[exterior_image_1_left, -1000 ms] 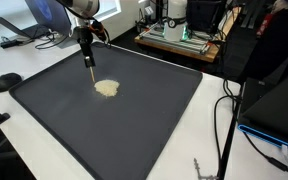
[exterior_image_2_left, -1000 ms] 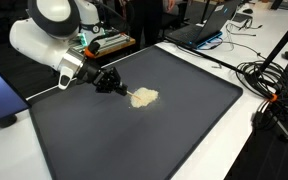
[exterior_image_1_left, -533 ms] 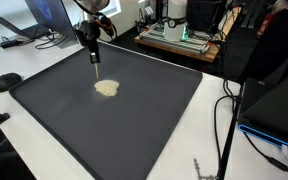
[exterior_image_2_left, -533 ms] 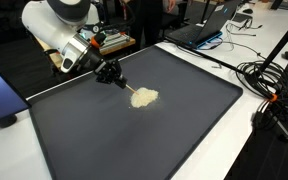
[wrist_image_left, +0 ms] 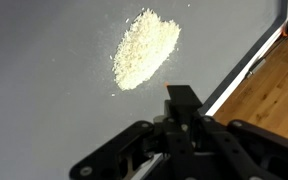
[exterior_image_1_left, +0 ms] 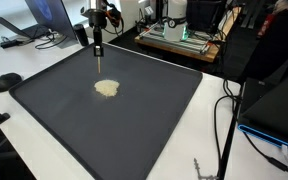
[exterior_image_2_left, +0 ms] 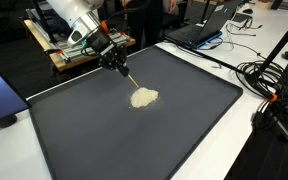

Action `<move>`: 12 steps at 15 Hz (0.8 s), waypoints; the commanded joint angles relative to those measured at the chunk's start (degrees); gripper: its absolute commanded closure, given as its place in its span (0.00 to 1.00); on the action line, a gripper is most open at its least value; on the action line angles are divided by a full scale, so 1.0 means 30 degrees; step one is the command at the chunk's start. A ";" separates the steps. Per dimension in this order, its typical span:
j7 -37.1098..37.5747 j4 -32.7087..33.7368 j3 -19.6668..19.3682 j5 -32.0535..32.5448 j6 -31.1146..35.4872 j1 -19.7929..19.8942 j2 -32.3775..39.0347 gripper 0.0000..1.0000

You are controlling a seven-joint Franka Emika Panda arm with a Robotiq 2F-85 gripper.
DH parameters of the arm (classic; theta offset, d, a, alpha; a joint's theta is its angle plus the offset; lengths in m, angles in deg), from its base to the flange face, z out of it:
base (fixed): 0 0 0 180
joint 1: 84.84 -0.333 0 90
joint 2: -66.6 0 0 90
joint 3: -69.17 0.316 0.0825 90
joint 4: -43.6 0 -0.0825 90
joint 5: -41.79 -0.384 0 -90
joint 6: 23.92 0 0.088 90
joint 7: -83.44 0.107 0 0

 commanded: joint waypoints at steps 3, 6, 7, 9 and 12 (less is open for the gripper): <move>0.1509 -0.2093 0.0878 0.2331 0.4086 -0.1799 -0.2745 0.97; 0.3533 -0.2596 0.1359 0.5360 0.5799 -0.2649 -0.3076 0.97; 0.4435 -0.2745 0.1480 0.6673 0.6224 -0.2887 -0.3075 0.97; 0.6534 -0.2965 0.1589 0.9596 0.7062 -0.3303 -0.2859 0.97; 0.9701 -0.3171 0.1851 1.4501 0.8017 -0.3207 -0.1978 0.97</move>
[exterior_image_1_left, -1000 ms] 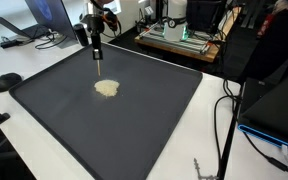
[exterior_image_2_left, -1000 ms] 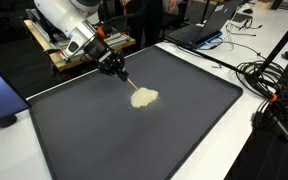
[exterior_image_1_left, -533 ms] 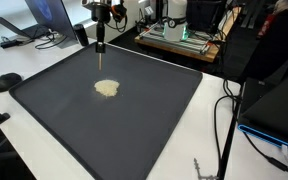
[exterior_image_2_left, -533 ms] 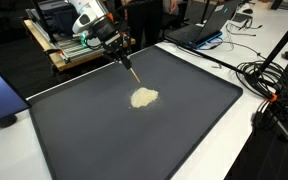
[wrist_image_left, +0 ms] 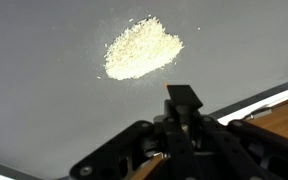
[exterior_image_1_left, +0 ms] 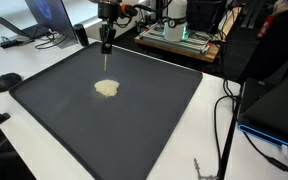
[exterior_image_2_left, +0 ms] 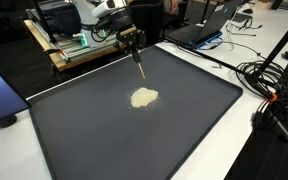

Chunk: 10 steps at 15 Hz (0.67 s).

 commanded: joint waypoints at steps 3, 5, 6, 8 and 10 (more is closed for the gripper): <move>0.5171 -0.0831 -0.1549 0.8540 0.1848 -0.1243 0.1246 0.97; 0.6903 -0.0510 -0.3903 1.1745 0.1770 -0.2937 0.1789 0.97; 0.7905 -0.0115 -0.5565 1.3374 0.1610 -0.4260 0.2160 0.97; 1.0127 0.0900 -0.8551 1.6646 0.0710 -0.6800 0.2611 0.97; 1.2723 0.1897 -1.0914 1.9884 -0.0338 -0.9123 0.2658 0.97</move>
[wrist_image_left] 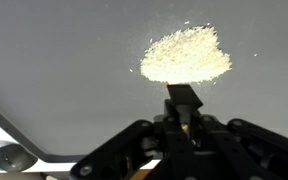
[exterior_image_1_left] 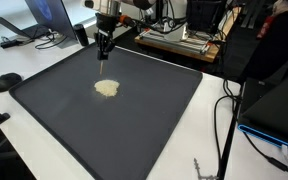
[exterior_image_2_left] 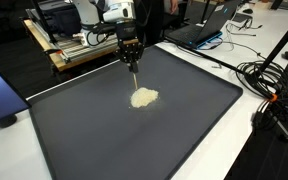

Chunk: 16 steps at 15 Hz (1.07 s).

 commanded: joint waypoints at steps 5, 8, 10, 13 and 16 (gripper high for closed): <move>0.6742 0.3630 -0.4418 0.8200 -0.6202 -0.6270 -0.0521 0.97; 0.7905 0.4716 -0.0975 0.9777 -0.8921 -0.4416 -0.0593 0.97; 0.8487 0.5342 0.1288 1.0628 -1.0392 -0.3288 -0.0261 0.97; 0.8676 0.6110 0.4563 1.1369 -1.2266 -0.1364 0.0277 0.97; 0.8342 0.7027 0.6547 1.1382 -1.4069 -0.0227 0.1075 0.97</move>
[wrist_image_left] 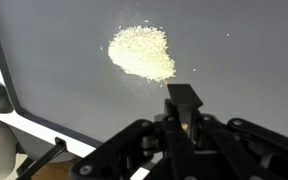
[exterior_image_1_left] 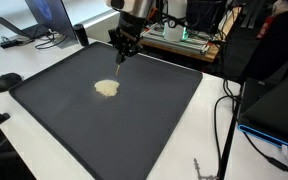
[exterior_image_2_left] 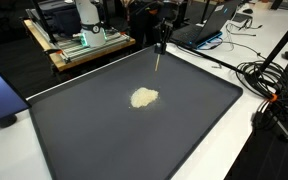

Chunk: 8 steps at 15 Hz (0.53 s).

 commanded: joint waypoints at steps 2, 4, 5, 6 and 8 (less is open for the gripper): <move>-0.0397 0.1710 0.2596 0.0327 -0.2614 0.1810 0.1358 0.97; -0.1187 0.2204 0.3075 -0.0267 -0.2649 0.2447 0.1706 0.97; -0.1647 0.2410 0.3183 -0.0689 -0.2381 0.2858 0.1832 0.97; -0.2107 0.2564 0.3273 -0.1097 -0.2158 0.3242 0.1964 0.97; -0.3490 0.2787 0.3327 -0.2176 -0.1502 0.4173 0.2212 0.97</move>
